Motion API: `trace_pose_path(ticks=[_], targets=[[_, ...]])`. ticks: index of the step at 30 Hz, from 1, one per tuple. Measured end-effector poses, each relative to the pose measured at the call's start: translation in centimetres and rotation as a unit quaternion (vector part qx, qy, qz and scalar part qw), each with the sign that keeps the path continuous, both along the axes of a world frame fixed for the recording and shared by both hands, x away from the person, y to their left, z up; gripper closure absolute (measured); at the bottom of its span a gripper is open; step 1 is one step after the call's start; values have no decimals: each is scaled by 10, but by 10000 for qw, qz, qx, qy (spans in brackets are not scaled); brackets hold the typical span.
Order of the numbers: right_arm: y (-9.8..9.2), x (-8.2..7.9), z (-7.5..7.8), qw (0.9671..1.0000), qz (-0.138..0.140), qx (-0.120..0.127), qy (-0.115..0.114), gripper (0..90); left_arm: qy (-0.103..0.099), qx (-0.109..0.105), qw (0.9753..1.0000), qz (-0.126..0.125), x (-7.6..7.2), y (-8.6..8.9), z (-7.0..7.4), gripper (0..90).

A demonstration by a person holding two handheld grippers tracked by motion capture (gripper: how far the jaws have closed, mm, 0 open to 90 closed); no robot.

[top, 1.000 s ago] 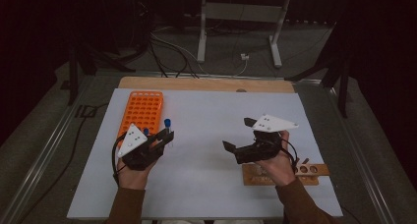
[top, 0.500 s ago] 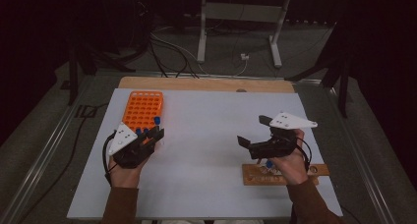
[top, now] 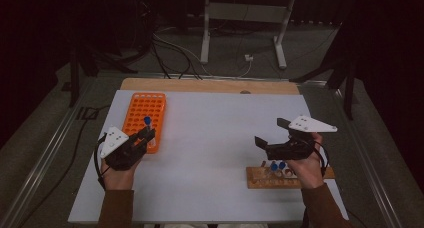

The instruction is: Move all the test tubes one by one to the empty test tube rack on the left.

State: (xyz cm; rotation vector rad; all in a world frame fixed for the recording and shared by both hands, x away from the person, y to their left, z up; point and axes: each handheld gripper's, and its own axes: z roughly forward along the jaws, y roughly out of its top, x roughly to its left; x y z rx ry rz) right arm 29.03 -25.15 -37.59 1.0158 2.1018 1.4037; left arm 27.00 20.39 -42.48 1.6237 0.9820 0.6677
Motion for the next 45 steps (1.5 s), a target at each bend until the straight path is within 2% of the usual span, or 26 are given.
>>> trace_pose_path(ticks=[10,12,22,25,32,37,45], targets=[[-16,-2,1,9998,-170,59,-31,1,-5,-24,9995,311,1,17,-4,781],[-21,-2,-1,9997,-238,11,-61,1,-23,-27,9992,393,1,21,-4,781],[-41,-4,-8,9989,-458,84,-37,1,-15,233,9967,778,6,31,-9,782],[-47,-5,-11,9986,-520,130,-19,1,-14,212,9960,873,8,34,-13,781],[-58,-9,-19,9976,-625,298,39,1,28,202,9951,973,14,39,-23,782],[-62,-10,-20,9974,-645,319,34,2,18,285,9941,1042,18,39,-29,782],[-63,-11,-19,9972,-663,340,15,2,204,326,9931,1109,26,41,-43,781]])
